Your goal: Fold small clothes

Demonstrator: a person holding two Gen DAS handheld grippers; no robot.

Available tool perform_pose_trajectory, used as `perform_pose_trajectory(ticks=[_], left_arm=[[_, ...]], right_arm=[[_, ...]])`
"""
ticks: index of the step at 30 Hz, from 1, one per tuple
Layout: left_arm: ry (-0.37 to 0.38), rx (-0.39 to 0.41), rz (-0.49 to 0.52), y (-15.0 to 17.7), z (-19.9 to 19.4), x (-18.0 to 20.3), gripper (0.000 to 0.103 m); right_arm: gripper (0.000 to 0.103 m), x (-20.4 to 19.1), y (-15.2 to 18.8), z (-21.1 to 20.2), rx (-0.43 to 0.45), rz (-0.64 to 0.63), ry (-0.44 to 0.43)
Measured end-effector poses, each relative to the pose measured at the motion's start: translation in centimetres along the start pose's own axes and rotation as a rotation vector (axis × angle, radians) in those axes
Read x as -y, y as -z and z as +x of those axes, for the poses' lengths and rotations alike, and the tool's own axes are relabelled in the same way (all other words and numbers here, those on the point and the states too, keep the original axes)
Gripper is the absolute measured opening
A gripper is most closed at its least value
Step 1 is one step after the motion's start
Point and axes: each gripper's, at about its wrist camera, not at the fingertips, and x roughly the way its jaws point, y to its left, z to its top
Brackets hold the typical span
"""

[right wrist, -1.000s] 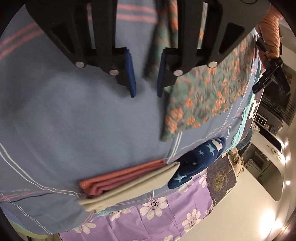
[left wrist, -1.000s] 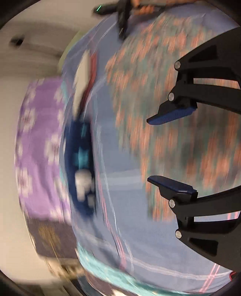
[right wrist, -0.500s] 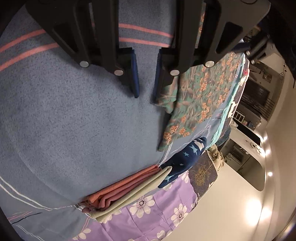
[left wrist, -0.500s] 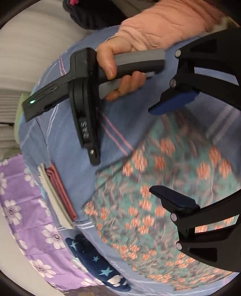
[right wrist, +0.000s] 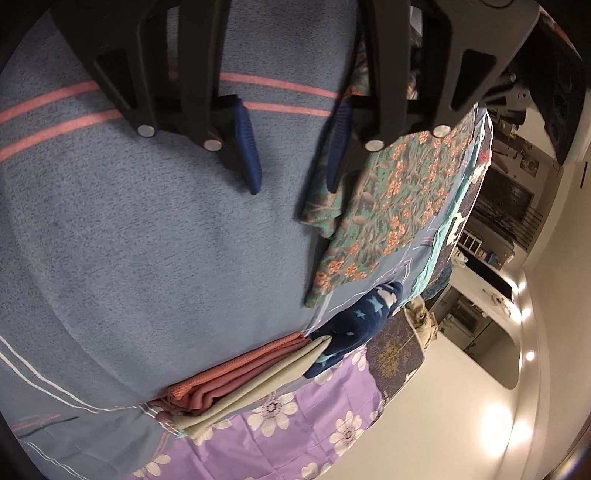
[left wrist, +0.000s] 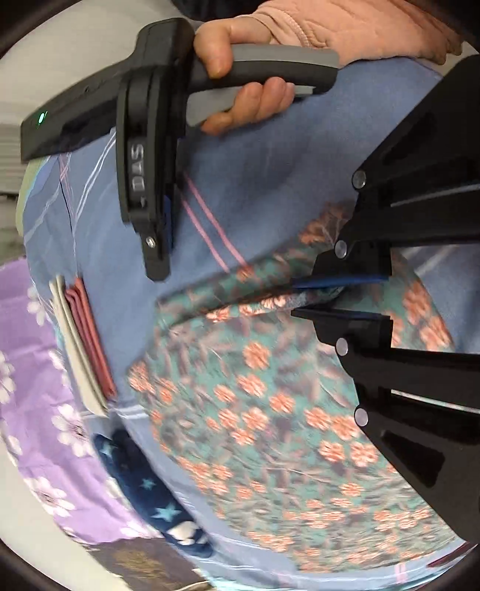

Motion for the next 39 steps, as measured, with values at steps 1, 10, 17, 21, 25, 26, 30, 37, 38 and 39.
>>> perform_pose_trajectory(ticks=[1, 10, 17, 21, 25, 26, 30, 37, 38, 39], left_arm=[[0.008, -0.008, -0.009, 0.2, -0.1, -0.4, 0.012], [0.092, -0.035, 0.019, 1.3, -0.5, 1.3, 0.020], [0.137, -0.038, 0.096, 1.7, -0.6, 2.9, 0.007], [0.176, -0.019, 0.125, 2.2, -1.1, 3.5, 0.006], [0.200, -0.018, 0.145, 2.6, -0.8, 3.9, 0.006], [0.207, -0.018, 0.140, 2.7, -0.9, 3.8, 0.006], [0.227, -0.015, 0.137, 2.3, -0.8, 3.3, 0.006], [0.279, -0.005, 0.105, 2.2, -0.6, 1.8, 0.007], [0.289, -0.002, 0.102, 2.3, -0.6, 1.8, 0.007], [0.301, 0.000, 0.100, 2.3, -0.5, 1.8, 0.008]], right_arm=[[0.044, -0.1, 0.1, 0.1, -0.007, -0.008, -0.005], [0.050, -2.4, 0.3, 2.9, -0.085, -0.099, 0.017], [0.005, -3.4, -0.6, 4.0, -0.002, -0.061, 0.050], [0.003, -3.6, -1.4, 1.9, 0.111, -0.064, 0.025], [0.003, 0.1, -1.4, 4.2, 0.019, 0.055, 0.050], [0.003, 0.1, -1.4, 3.7, 0.038, 0.055, 0.025], [0.003, -0.7, -0.9, 3.8, 0.041, 0.003, 0.077], [0.005, -1.1, -0.4, 0.5, 0.113, 0.028, -0.085], [0.005, -1.7, -0.4, 0.0, 0.117, 0.000, -0.135], [0.007, -2.6, -0.3, -0.3, 0.109, -0.041, -0.189]])
